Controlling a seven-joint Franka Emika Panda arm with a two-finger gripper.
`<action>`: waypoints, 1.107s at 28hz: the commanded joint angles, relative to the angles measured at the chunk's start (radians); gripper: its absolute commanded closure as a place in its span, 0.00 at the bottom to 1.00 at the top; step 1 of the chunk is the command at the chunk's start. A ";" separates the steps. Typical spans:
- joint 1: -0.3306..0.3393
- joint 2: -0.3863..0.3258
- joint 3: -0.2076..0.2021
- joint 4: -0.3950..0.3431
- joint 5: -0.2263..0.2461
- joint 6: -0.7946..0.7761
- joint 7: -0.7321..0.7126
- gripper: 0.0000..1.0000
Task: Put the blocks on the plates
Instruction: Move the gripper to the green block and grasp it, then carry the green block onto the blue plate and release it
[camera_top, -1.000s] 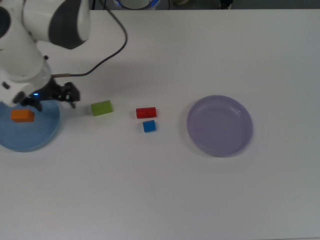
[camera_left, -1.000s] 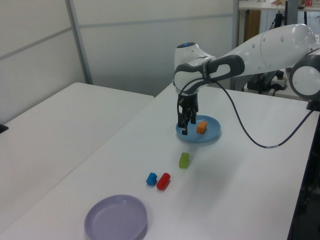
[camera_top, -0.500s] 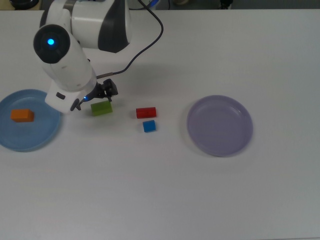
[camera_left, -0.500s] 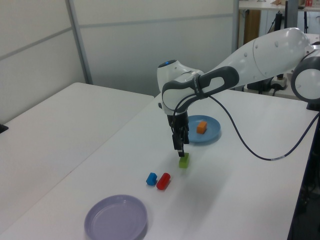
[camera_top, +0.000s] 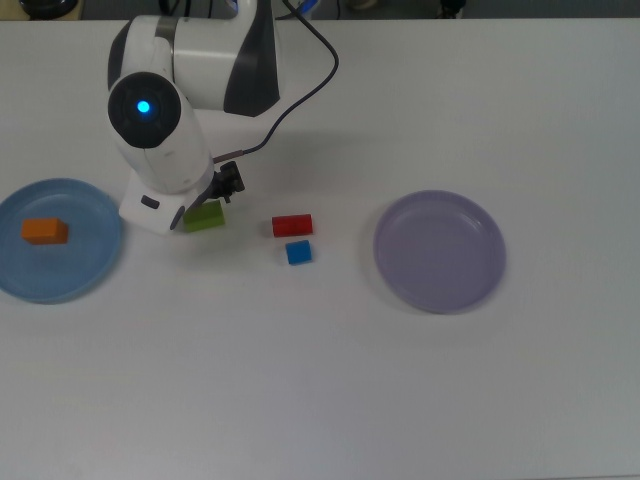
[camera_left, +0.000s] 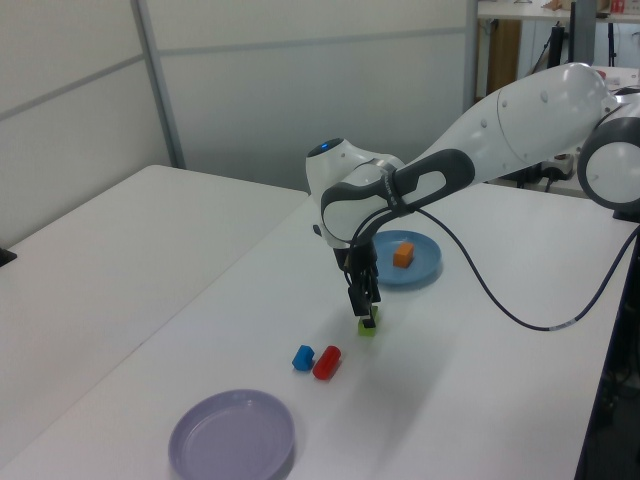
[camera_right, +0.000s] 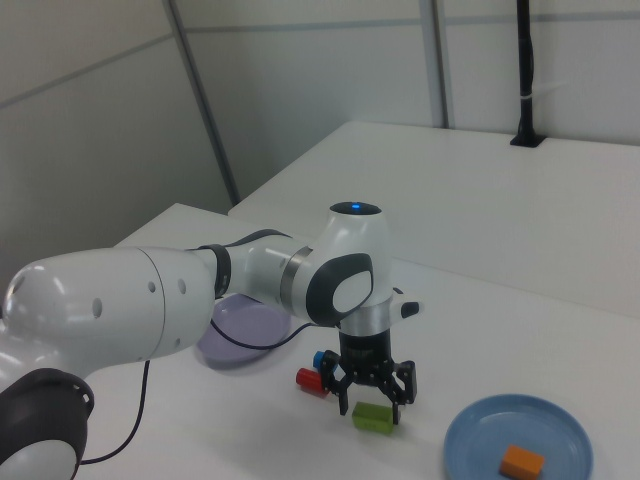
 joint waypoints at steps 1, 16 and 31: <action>0.020 0.005 -0.010 -0.014 -0.026 0.020 -0.001 0.10; -0.006 -0.021 -0.021 0.026 -0.009 0.020 -0.010 0.73; -0.164 0.016 -0.023 0.097 0.000 0.178 -0.010 0.73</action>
